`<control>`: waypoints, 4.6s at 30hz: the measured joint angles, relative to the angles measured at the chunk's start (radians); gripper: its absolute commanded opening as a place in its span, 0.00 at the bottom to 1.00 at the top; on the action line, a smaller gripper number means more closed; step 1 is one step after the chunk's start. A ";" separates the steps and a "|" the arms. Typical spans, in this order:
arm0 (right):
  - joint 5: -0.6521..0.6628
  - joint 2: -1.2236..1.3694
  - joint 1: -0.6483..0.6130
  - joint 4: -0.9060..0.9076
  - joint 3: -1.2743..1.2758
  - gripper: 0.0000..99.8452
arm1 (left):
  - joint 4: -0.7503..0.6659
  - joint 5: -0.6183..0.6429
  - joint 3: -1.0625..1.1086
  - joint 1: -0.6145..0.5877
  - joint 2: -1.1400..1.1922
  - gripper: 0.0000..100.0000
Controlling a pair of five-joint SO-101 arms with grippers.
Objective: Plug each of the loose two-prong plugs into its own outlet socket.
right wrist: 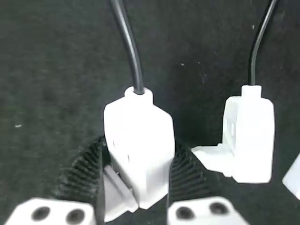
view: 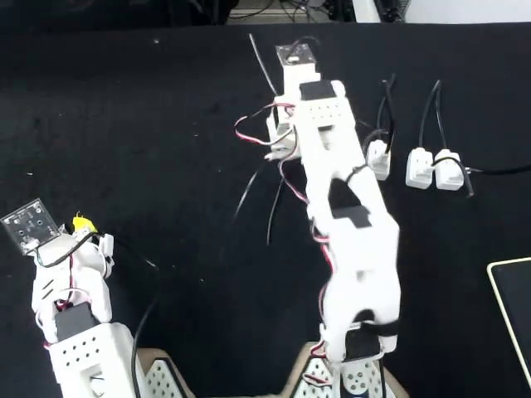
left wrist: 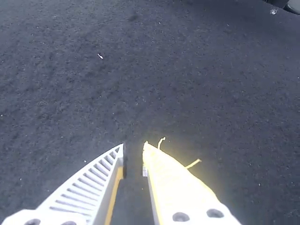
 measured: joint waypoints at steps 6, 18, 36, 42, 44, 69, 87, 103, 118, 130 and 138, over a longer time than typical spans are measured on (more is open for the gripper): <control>0.000 0.245 0.029 0.183 -0.328 0.01 | 0.000 0.000 0.000 0.000 0.000 0.08; 0.132 0.568 0.089 0.381 -0.859 0.01 | 0.000 0.000 0.000 0.000 0.000 0.08; -0.150 0.585 0.049 0.382 -0.887 0.01 | 0.000 0.000 0.000 0.000 0.000 0.08; -0.157 0.575 0.051 0.382 -0.799 0.01 | 0.000 0.000 0.000 0.000 0.000 0.08; -0.114 0.563 0.049 0.382 -0.776 0.03 | 0.000 0.000 0.000 0.000 0.000 0.08; 0.066 -0.081 0.006 0.384 -0.244 0.02 | 0.000 0.000 -0.002 0.002 0.000 0.08; 0.290 -1.036 0.106 0.041 1.020 0.01 | 0.000 0.000 0.006 0.262 0.000 0.03; -0.009 -1.324 0.238 -0.338 1.540 0.01 | 0.190 0.000 0.006 0.327 0.000 0.03; -0.015 -1.703 0.222 -0.508 1.953 0.01 | 0.235 0.000 0.006 0.327 0.000 0.03; -0.015 -2.150 0.187 -0.508 2.234 0.01 | 0.235 0.000 0.006 0.327 0.000 0.03; -0.015 -2.464 0.186 -0.299 2.245 0.01 | 0.235 0.000 0.006 0.327 0.000 0.03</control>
